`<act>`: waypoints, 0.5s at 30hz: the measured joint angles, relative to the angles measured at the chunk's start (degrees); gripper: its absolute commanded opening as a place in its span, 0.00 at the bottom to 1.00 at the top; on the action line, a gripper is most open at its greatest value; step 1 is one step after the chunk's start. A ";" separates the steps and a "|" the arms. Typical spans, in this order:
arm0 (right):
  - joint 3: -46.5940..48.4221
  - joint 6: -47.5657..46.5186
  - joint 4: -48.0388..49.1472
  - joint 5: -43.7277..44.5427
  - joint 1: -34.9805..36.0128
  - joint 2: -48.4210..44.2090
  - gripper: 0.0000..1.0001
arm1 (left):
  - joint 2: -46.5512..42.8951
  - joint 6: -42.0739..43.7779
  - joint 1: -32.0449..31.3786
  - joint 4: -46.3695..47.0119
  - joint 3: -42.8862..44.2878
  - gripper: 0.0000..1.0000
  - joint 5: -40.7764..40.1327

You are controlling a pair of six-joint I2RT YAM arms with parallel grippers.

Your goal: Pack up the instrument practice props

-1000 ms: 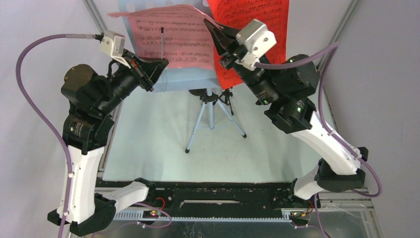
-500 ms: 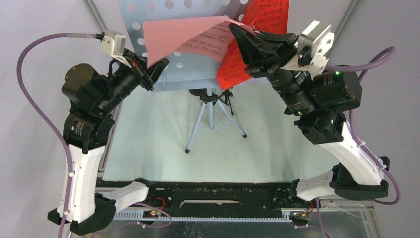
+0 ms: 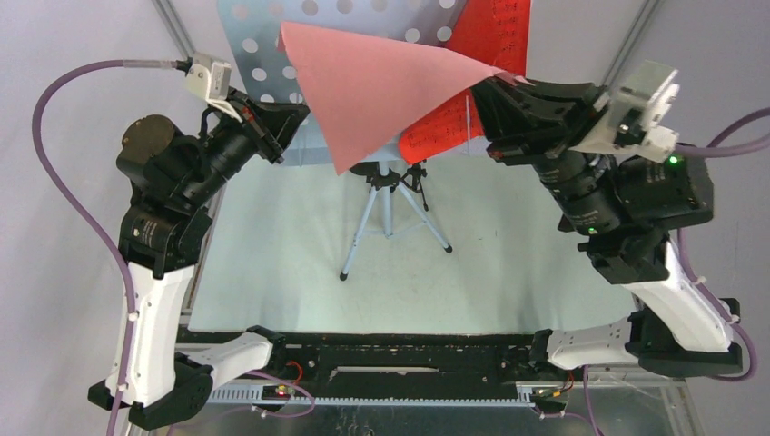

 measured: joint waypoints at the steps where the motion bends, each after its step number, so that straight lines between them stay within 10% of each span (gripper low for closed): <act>1: -0.37 0.11 -0.02 0.00 0.09 -0.79 0.00 | -0.02 -0.02 0.00 0.17 -0.15 0.00 -0.11; 9: -0.52 0.57 -0.28 0.22 0.48 -4.26 0.00 | 0.00 0.00 0.00 0.83 -0.50 0.03 -0.59; 15: -0.52 1.22 -1.16 0.07 0.85 -5.11 0.00 | 0.00 0.07 0.00 0.98 -0.59 0.25 -0.61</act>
